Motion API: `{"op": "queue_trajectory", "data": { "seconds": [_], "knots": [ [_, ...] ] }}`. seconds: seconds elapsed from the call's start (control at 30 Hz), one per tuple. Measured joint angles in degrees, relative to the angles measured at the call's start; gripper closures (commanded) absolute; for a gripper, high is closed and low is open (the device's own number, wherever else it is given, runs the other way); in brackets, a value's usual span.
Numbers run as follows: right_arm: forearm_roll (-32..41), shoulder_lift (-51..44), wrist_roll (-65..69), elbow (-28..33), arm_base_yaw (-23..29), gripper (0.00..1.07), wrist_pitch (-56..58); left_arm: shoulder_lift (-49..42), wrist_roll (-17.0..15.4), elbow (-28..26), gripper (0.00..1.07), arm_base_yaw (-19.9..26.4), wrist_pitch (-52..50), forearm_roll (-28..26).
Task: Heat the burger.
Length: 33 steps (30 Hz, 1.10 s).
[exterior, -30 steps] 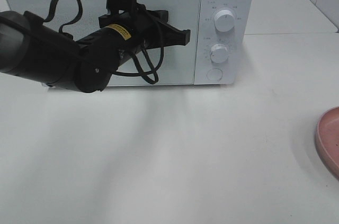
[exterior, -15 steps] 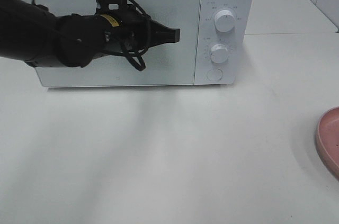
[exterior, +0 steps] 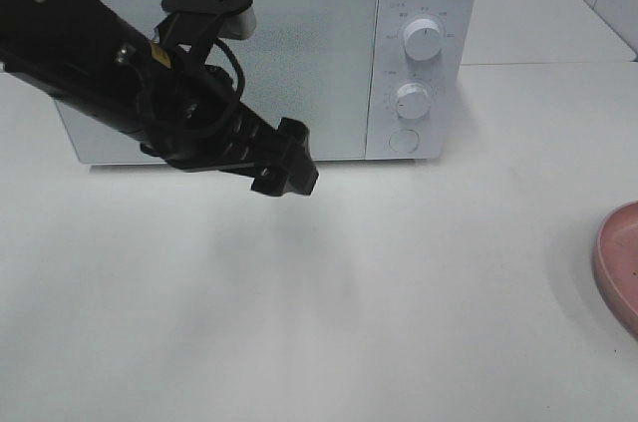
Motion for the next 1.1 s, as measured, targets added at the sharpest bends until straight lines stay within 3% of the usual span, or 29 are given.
{"op": "queue_trajectory", "data": {
  "seconds": [0.03,0.1,0.3,0.37,0.47,0.53,0.63,0.7,0.73,0.8,0.9,0.97,1.1],
  "knots": [
    [0.0,0.0,0.0,0.0,0.0,0.36,0.0,0.0,0.0,0.0,0.05,0.0,0.0,0.0],
    [0.0,0.0,0.0,0.0,0.0,0.36,0.0,-3.2,0.0,0.0,0.05,0.0,10.4,1.9],
    [0.0,0.0,0.0,0.0,0.0,0.36,0.0,-7.2,0.0,0.0,0.05,0.0,20.7,3.9],
    [0.0,0.0,0.0,0.0,0.0,0.36,0.0,-10.7,-1.4,0.0,0.06,2.0,27.7,4.5],
    [0.0,0.0,0.0,0.0,0.0,0.36,0.0,-11.6,-1.8,0.0,0.06,3.2,28.9,4.6],
    [0.0,0.0,0.0,0.0,0.0,0.36,0.0,-14.7,-2.0,0.5,0.06,9.5,31.9,5.0],
    [0.0,0.0,0.0,0.0,0.0,0.36,0.0,-15.6,-2.0,0.7,0.06,11.7,32.5,5.2],
    [0.0,0.0,0.0,0.0,0.0,0.36,0.0,-17.8,-1.5,2.2,0.06,18.3,33.9,5.6],
    [0.0,0.0,0.0,0.0,0.0,0.36,0.0,-17.8,-1.5,2.2,0.06,18.3,33.9,5.6],
    [0.0,0.0,0.0,0.0,0.0,0.36,0.0,-21.5,-1.3,4.9,0.06,27.3,36.2,6.0],
    [0.0,0.0,0.0,0.0,0.0,0.36,0.0,-22.3,-1.3,5.4,0.06,28.8,36.8,5.9],
    [0.0,0.0,0.0,0.0,0.0,0.36,0.0,-25.6,-1.5,6.8,0.06,32.9,38.2,5.4],
    [0.0,0.0,0.0,0.0,0.0,0.36,0.0,-31.2,-1.5,9.1,0.06,35.0,39.4,5.3]
  ]
}}
